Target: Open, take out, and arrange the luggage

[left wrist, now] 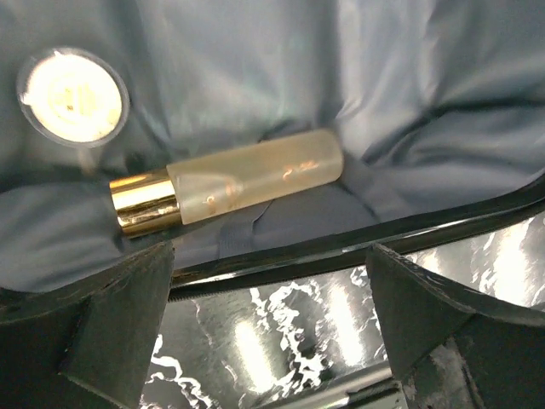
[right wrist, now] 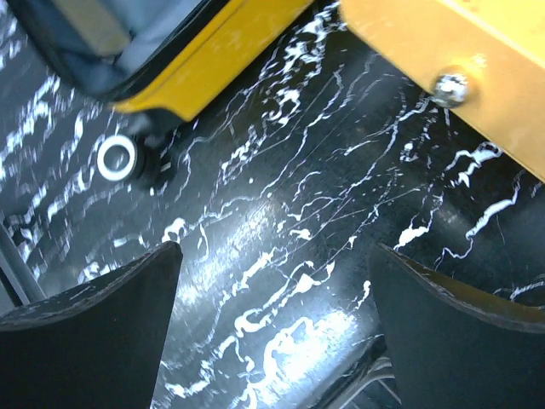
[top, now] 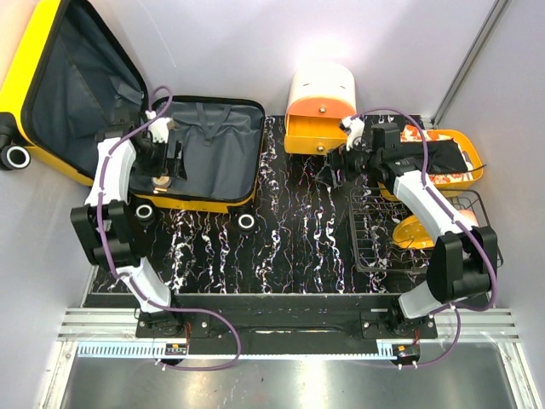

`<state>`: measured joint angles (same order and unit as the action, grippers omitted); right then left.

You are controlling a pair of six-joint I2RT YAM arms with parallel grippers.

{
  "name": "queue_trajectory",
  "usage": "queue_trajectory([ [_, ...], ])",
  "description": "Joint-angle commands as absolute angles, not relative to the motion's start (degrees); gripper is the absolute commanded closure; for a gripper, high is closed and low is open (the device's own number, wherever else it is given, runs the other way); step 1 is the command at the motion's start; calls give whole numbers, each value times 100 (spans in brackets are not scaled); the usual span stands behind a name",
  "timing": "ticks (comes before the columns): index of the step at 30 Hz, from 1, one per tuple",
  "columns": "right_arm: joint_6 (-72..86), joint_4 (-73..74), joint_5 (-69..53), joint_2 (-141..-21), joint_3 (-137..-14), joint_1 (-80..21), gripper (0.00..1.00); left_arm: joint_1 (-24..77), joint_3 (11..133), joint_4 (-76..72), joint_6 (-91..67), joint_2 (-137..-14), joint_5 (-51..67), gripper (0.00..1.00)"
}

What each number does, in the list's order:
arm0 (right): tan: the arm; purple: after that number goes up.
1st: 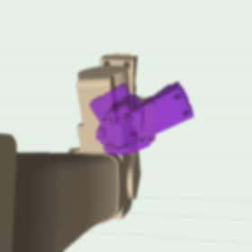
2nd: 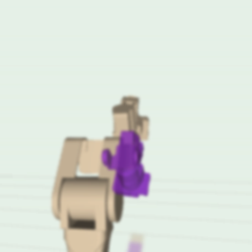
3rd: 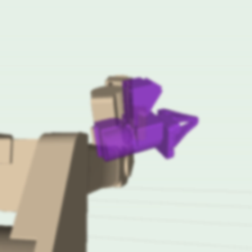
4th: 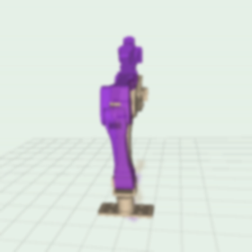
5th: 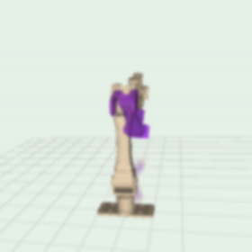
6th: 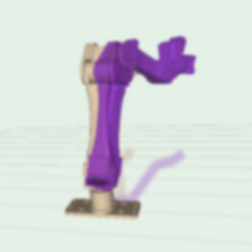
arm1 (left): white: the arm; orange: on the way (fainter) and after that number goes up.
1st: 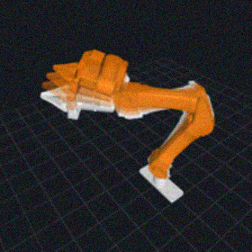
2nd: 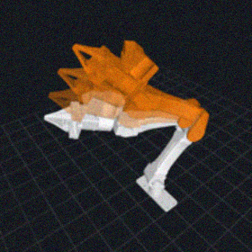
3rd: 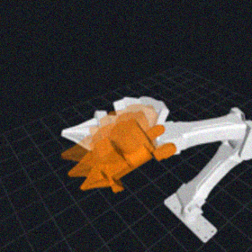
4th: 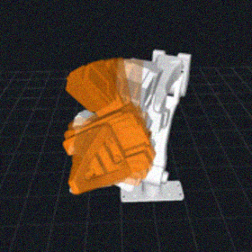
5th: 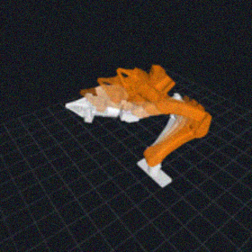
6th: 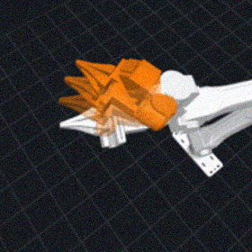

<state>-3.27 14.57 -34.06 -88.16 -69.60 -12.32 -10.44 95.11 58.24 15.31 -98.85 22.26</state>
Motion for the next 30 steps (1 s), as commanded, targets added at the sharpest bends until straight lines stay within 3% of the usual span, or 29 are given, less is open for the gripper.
queue_trajectory([
  [1,-2485,2311,-4411,-8604,-6873,-1230,0,-1107,10010,6766,2581,-10474,1934,1],
  [9,-2733,2400,-4263,-8727,-6785,-1213,0,-1099,10415,7313,3199,-11478,923,9],
  [21,-2689,2505,-3595,-9185,-7259,-1187,0,-800,10301,6487,3130,-12752,1204,21],
  [26,-2865,2505,-3805,-9290,-7339,-1134,0,-528,10231,5812,2392,-12903,1179,29],
  [30,-3040,2523,-4078,-9299,-7331,-1081,1,-343,10362,5660,2040,-12823,1494,30],
])
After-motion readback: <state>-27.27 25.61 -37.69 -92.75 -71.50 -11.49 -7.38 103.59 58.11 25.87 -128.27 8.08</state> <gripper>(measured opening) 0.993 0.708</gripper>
